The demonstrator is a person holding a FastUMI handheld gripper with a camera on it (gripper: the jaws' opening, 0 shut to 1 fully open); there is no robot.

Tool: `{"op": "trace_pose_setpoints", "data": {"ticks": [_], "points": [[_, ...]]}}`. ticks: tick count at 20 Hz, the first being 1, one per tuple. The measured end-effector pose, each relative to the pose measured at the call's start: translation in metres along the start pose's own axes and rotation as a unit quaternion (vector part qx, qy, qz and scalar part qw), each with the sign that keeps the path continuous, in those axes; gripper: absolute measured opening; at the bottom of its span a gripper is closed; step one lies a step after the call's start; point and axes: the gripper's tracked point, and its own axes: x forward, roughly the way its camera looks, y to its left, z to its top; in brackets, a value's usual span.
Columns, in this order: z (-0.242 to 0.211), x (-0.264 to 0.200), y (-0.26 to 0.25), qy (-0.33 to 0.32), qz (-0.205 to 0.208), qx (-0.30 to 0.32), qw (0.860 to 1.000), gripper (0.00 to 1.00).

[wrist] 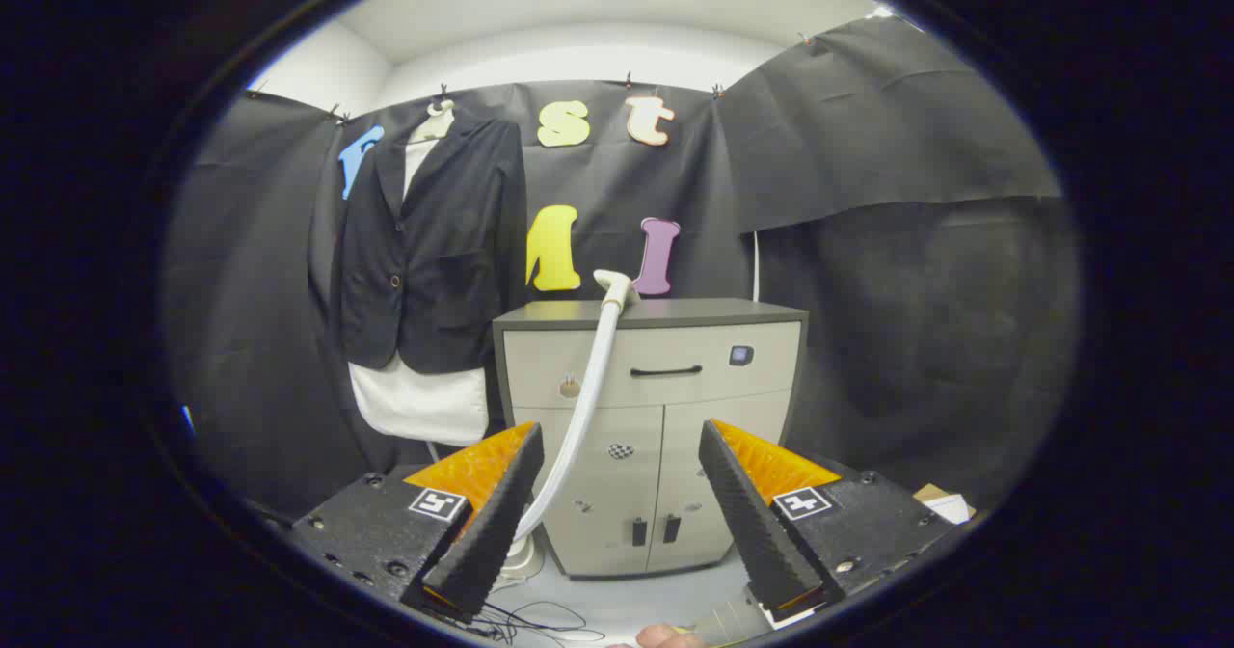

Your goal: Iron the clothes twice with a garment steamer, once on the left side and once on the right side.

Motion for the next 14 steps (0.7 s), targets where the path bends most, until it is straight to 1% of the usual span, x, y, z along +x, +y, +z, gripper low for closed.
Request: {"op": "trace_pose_setpoints", "data": {"ticks": [4,10,14], "points": [[0.001,0.003,-0.011,-0.007,0.006,-0.005,1.000,1.00],[-0.014,0.015,-0.022,0.014,0.021,0.007,1.000,1.00],[-0.012,0.021,-0.023,0.017,0.030,0.010,0.999,1.00]]}}
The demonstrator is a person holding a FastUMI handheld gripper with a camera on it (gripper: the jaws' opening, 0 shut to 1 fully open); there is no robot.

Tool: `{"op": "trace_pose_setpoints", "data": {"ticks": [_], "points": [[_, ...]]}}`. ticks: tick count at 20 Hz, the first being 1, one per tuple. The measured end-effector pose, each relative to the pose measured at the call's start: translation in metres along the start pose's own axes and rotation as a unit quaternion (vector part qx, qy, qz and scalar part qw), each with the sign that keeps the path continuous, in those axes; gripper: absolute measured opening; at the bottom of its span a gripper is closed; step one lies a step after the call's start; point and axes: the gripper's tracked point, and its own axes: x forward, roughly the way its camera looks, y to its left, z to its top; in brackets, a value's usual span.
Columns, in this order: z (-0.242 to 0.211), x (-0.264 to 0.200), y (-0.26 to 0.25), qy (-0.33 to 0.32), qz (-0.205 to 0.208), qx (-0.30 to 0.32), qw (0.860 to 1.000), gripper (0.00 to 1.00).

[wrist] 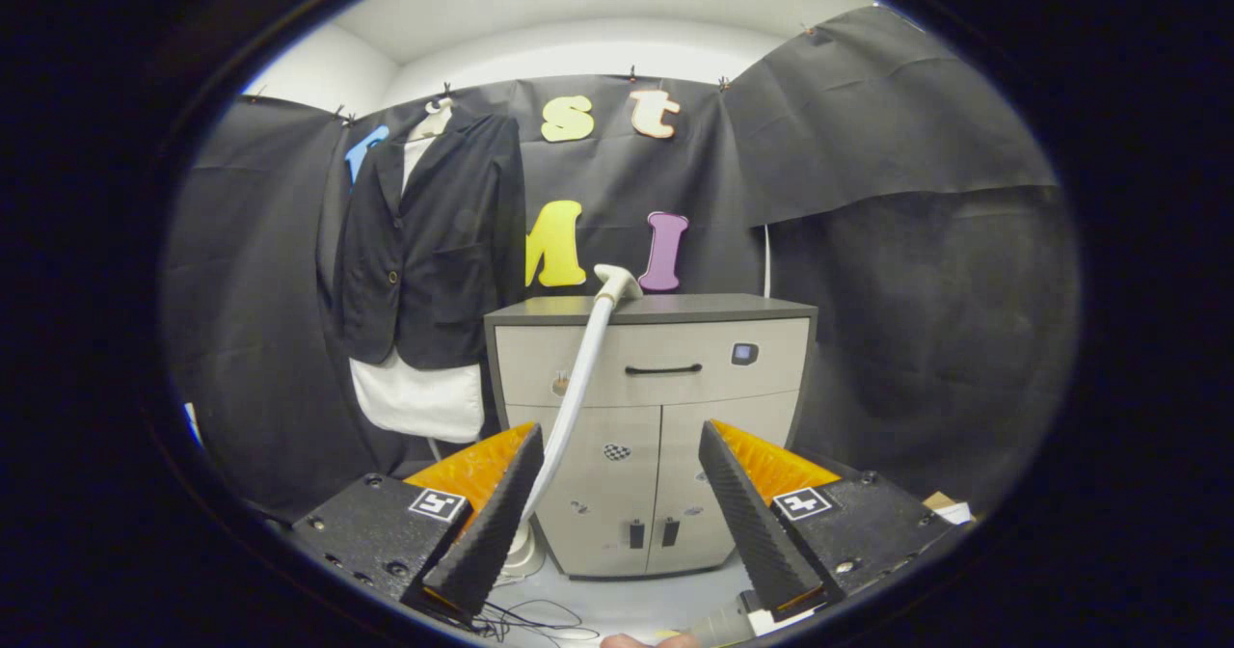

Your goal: Iron the clothes twice with a garment steamer, once on the left side and once on the right side.

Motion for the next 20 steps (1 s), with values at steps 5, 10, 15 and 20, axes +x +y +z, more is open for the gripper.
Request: {"op": "trace_pose_setpoints", "data": {"ticks": [5,10,15,20], "points": [[0.007,0.011,-0.004,0.004,-0.006,-0.003,1.000,1.00],[0.018,0.023,0.003,0.012,-0.021,-0.002,1.000,1.00],[0.045,0.042,0.017,0.013,-0.031,0.014,0.999,1.00],[0.084,0.063,0.023,0.013,-0.056,0.030,0.998,1.00]]}}
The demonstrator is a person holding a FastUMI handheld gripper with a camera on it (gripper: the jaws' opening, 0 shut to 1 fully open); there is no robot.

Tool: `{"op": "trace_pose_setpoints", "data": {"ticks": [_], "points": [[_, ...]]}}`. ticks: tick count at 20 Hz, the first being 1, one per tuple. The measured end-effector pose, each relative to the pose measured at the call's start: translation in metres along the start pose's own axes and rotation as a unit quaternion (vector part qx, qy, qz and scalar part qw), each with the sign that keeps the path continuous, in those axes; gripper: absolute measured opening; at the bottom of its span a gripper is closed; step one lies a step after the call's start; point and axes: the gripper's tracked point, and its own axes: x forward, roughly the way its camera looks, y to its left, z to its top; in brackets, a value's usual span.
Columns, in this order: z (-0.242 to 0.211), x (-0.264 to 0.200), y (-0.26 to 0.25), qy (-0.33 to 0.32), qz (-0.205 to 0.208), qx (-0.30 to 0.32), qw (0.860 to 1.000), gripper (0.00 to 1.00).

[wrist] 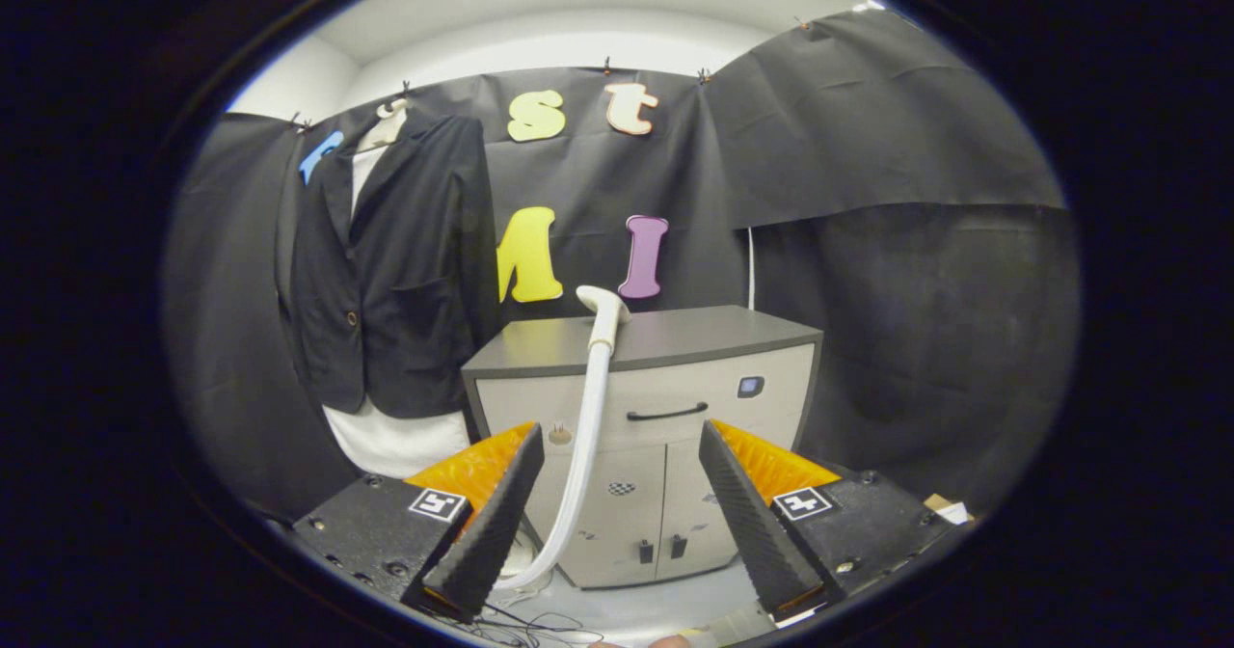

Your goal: Iron the clothes twice with a garment steamer, once on the left side and once on the right side.

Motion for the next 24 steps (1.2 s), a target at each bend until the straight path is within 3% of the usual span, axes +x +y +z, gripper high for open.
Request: {"op": "trace_pose_setpoints", "data": {"ticks": [6,11,18,24], "points": [[0.047,0.053,0.012,0.024,0.030,0.029,0.999,1.00],[0.059,0.125,0.016,0.107,0.077,0.065,0.989,1.00],[0.082,0.208,0.011,0.171,0.081,0.032,0.981,1.00],[0.070,0.262,0.005,0.250,0.081,0.020,0.965,0.98]]}}
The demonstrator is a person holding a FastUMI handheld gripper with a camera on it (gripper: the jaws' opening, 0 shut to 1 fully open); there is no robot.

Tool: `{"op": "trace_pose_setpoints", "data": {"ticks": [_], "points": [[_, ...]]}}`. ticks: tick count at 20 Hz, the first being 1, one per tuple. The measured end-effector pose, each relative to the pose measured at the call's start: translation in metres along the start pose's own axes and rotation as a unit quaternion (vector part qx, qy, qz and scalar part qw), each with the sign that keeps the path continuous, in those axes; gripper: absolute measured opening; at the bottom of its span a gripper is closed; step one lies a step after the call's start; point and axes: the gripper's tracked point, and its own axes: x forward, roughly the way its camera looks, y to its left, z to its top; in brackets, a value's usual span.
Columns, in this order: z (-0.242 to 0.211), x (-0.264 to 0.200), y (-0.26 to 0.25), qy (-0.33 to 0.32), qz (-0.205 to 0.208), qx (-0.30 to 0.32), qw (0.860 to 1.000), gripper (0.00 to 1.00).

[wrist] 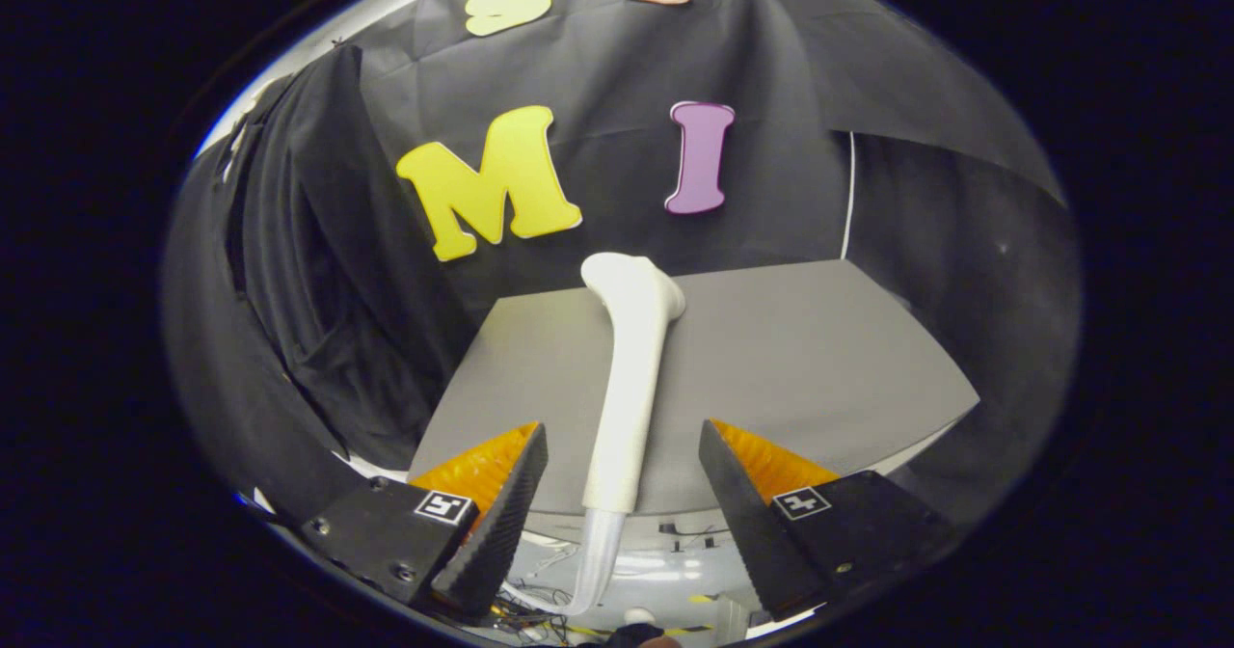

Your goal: Iron the clothes twice with a garment steamer, once on the left side and once on the right side.

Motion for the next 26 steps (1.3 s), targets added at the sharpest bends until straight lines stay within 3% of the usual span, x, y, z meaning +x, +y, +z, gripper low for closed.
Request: {"op": "trace_pose_setpoints", "data": {"ticks": [5,12,21,26], "points": [[-0.002,0.030,-0.001,0.045,-0.002,0.005,0.999,0.93],[-0.024,0.039,-0.004,0.064,-0.024,0.001,0.998,0.69],[-0.020,0.057,-0.002,0.062,-0.061,-0.015,0.996,0.54],[-0.020,0.056,0.001,0.039,-0.052,0.021,0.998,0.33]]}}
